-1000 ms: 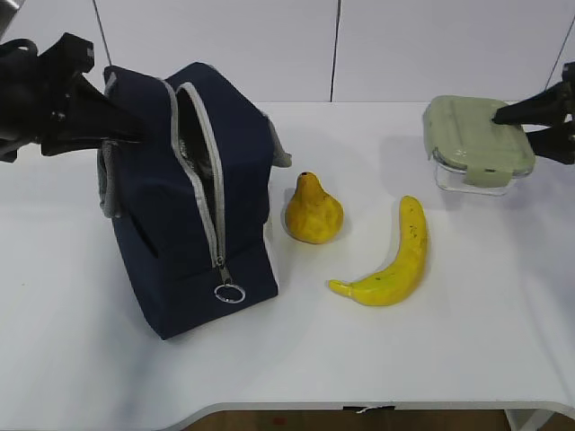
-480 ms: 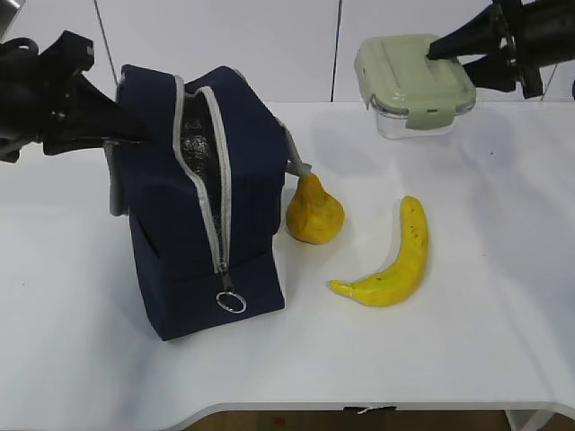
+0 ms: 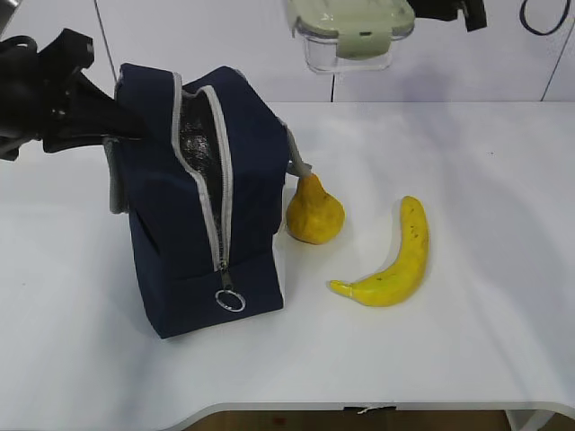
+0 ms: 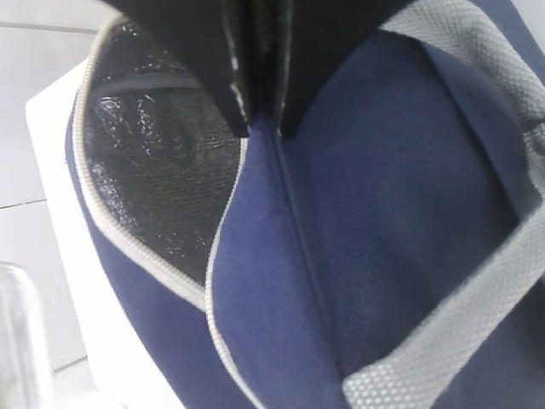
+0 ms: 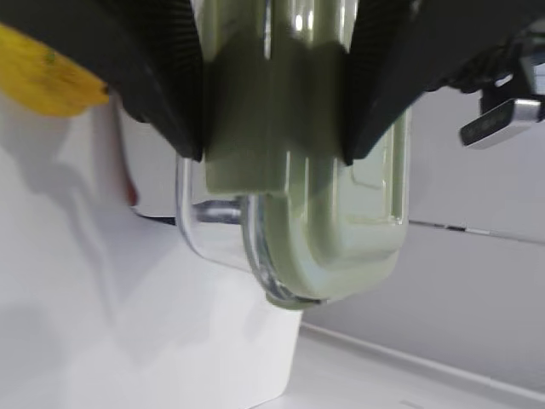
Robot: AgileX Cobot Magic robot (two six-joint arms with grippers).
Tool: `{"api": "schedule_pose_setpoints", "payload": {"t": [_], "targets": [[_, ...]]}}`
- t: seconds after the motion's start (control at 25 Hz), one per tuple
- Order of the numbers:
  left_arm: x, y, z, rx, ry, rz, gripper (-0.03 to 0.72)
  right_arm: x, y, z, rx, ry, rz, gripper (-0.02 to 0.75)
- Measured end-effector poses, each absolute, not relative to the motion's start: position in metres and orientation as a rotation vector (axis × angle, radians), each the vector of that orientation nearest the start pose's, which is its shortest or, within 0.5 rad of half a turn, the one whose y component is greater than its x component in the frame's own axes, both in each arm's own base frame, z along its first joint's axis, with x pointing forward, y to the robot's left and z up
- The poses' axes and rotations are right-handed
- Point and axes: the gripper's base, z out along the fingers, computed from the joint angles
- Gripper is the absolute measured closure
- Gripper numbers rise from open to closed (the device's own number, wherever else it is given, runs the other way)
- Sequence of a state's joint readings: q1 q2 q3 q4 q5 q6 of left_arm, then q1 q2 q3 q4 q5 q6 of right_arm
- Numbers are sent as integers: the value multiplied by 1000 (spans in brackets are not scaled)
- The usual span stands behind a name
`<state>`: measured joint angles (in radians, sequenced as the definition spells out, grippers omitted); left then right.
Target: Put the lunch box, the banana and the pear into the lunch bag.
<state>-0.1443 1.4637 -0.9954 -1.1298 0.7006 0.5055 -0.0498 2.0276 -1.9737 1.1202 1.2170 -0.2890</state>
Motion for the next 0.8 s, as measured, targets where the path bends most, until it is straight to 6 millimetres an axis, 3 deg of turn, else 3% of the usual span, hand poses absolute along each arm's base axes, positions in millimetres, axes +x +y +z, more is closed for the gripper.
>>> {"api": "schedule_pose_setpoints", "payload": {"t": [0.36, 0.8], "targets": [[294, -96, 286, -95, 2351, -1045, 683, 429, 120, 381, -187, 2279, 1425, 381], [294, -96, 286, -104, 2344, -1049, 684, 407, 179, 371, -401, 2430, 1271, 381]]}}
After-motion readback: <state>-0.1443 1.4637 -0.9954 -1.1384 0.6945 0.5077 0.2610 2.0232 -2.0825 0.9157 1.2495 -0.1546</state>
